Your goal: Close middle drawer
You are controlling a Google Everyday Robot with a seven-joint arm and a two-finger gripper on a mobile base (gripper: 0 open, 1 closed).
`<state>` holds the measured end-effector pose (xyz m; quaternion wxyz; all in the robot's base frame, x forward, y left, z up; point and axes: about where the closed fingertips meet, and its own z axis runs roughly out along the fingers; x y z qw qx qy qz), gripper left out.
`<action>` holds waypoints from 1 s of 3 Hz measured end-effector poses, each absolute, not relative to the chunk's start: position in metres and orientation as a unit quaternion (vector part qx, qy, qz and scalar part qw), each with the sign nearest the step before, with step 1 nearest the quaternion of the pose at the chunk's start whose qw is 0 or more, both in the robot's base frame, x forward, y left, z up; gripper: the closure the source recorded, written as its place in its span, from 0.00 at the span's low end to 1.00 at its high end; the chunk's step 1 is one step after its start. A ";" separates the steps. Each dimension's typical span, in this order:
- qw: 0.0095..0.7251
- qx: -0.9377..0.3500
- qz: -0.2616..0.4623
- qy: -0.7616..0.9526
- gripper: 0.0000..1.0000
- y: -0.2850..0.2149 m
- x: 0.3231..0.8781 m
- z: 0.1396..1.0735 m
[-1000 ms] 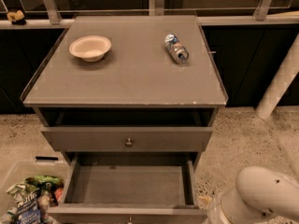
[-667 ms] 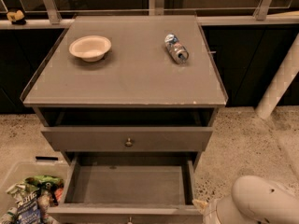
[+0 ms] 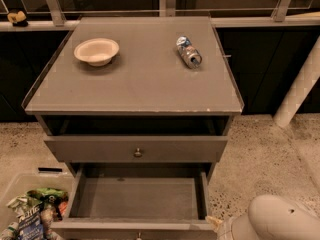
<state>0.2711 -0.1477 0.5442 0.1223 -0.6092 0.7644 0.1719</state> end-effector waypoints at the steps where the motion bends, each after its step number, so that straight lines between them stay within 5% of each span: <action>1: 0.124 -0.624 0.183 0.749 0.00 -0.144 0.250 0.504; 3: 0.124 -0.662 0.248 0.696 0.00 -0.119 0.237 0.412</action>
Offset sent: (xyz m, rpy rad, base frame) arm -0.0469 0.0240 -0.1523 0.1475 0.0823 0.1903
